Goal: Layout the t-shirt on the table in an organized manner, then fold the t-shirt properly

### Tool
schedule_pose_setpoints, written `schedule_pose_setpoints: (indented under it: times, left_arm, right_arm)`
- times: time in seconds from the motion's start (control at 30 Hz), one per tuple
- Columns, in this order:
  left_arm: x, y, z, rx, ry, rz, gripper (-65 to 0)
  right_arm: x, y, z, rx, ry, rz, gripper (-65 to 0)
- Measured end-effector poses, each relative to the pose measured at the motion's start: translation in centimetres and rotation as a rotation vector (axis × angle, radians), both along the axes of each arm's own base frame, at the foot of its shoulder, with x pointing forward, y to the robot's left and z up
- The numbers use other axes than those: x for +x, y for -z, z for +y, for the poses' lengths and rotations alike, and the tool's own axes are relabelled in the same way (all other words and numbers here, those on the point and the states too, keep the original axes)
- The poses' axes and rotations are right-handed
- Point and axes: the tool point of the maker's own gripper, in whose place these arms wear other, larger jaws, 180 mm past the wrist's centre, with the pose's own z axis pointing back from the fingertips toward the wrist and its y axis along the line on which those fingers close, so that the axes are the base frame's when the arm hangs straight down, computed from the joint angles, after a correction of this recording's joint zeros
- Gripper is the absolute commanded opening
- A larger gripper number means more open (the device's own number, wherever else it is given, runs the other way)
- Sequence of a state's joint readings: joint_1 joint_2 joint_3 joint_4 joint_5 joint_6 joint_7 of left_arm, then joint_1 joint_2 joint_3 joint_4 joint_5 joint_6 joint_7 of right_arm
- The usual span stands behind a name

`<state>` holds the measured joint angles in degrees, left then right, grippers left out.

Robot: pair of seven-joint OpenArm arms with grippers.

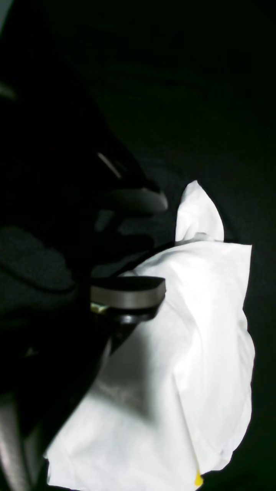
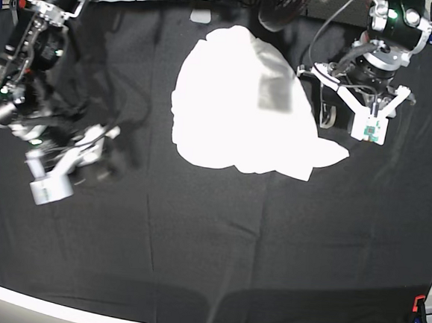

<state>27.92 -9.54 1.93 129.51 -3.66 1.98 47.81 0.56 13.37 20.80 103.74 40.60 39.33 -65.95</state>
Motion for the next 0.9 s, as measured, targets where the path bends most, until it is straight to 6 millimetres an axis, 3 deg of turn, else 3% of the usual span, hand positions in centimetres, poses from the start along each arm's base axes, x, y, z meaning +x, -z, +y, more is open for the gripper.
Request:
schedule_pose_setpoints:
  times: [0.13,0.33,0.6,0.77,0.9]
  left_arm:
    - [-0.1,0.0,-0.5,0.008,0.043,-0.001,-39.8]
    - [-0.2,0.0,-1.0,0.014,0.080,-0.003,-39.8]
    - [-1.1,-0.8,-5.2,-0.135,0.273,-0.011,-39.8]
    - [-1.2,-0.8,-5.3,-0.141,0.275,-0.010,-39.8]
    - [-1.4,-0.4,-5.1,-0.128,0.276,0.013,-39.8]
  right_arm:
    - [-1.7,0.5,3.2,0.041,-0.131,0.031,-35.1]
    - [-4.1,2.1,3.7,-0.085,-0.196,0.074,-35.1]
    - [-8.6,1.0,4.7,-0.148,-0.267,0.053,-35.1]
    - [-11.5,2.3,5.2,-0.142,-0.289,0.115,-35.1]
    - [-13.6,3.4,7.2,-0.116,-0.359,0.168,-35.1]
